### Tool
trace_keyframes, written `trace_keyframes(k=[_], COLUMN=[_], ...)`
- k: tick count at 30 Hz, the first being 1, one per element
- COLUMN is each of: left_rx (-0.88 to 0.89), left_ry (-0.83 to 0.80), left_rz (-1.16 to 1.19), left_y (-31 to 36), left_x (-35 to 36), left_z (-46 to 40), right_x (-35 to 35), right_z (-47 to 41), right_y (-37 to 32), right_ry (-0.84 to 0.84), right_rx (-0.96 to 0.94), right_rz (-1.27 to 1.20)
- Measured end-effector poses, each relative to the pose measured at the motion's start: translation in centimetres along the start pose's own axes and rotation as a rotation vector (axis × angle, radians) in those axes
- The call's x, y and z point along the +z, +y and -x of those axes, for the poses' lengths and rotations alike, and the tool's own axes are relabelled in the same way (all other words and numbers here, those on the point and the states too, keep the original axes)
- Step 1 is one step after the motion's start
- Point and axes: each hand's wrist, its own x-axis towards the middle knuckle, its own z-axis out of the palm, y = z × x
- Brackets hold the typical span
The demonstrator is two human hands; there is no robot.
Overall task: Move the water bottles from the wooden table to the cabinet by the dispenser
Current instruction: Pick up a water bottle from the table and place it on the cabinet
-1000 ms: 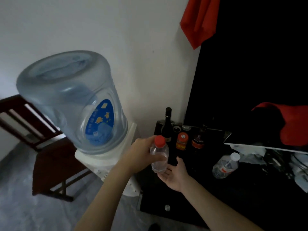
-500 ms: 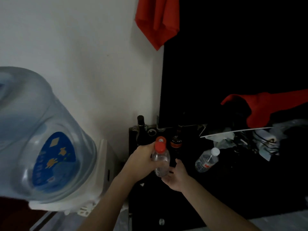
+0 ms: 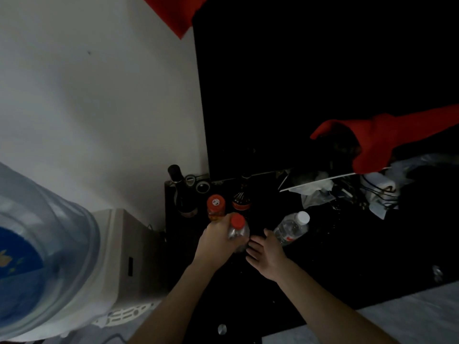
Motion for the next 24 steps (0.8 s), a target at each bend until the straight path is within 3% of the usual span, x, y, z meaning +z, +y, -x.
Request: trace_keyframes(k=[6,8,11,15,21,24], left_rx=[-0.018,-0.019,-0.001,0.028,-0.004,-0.076], left_ry=[-0.003,-0.025,-0.072,-0.052,0.009,-0.082], left_rz=[0.004,0.017,0.027,0.052,0.106,-0.015], left_y=[-0.4,-0.8,-1.5,-1.8,-2.2,-2.5], left_x=[1.4,1.8,2.4,3.1,4.3,3.7], left_z=[-0.3,-0.1,0.3,0.3,0.1,0.1], right_x=[0.3,0.7,0.9,1.4,1.8,1.5], right_z=[0.5,0.9,2.0,3.5,4.4,4.9], right_y=[-0.5,-0.9,-1.8,-2.8,-3.6,-4.0], right_ry=[0.013,0.061,0.097,0.080,0.183,0.220], right_rx=[-0.100,-0.238,-0.536,-0.824,-1.057,-1.071], right_rz=[0.219,0.460,1.019,1.509,1.992,2.112])
